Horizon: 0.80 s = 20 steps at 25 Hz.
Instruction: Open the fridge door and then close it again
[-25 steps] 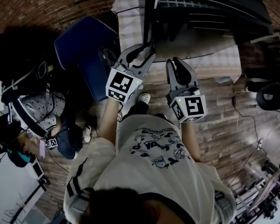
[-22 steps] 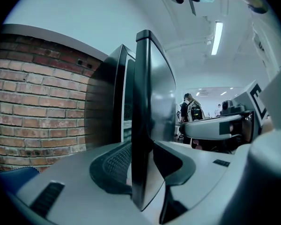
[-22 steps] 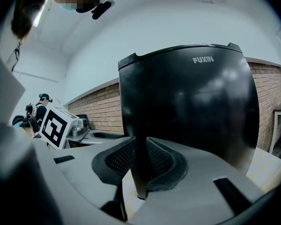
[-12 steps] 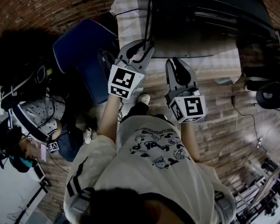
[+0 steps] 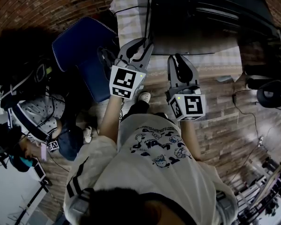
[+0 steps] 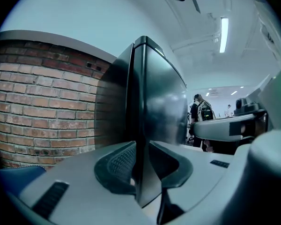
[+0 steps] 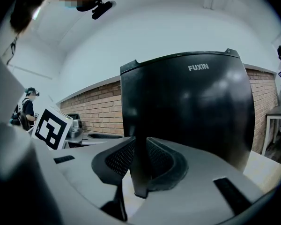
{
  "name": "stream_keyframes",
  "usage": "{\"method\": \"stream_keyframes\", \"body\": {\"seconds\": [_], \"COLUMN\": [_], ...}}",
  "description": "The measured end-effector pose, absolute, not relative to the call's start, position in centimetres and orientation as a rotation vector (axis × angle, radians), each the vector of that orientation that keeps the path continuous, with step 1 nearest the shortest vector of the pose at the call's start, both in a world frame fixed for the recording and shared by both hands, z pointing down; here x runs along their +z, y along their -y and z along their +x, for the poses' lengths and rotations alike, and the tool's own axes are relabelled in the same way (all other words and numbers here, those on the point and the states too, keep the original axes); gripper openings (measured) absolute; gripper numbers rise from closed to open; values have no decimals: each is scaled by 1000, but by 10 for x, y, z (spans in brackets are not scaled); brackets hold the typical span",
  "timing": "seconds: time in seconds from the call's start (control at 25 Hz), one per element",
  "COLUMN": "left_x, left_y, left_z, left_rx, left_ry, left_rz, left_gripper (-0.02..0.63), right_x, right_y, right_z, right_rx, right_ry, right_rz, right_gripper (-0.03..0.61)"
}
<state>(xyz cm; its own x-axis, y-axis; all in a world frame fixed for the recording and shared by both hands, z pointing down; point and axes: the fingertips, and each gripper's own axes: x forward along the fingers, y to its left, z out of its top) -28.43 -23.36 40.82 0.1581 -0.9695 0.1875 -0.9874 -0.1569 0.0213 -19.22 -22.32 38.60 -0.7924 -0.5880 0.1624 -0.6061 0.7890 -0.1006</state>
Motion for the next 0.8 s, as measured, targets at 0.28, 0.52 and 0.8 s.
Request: {"method": "stream_keyframes", "body": {"seconds": [0.28, 0.52, 0.8], "left_x": [403, 393, 388], "left_y": [217, 203, 193], "left_z": [-274, -259, -241], "left_rx": [162, 135, 116], "left_ry": [1998, 2041, 2044], "left_rz": [2229, 2207, 2209], "left_gripper": [98, 98, 98], "right_x": [381, 379, 377], "right_y": [224, 219, 212], "right_z": [-183, -174, -161], "right_rx": [223, 229, 223], "right_ry": [2854, 2861, 2862], "right_rz": [1031, 1052, 1061], "right_gripper": [71, 71, 71]}}
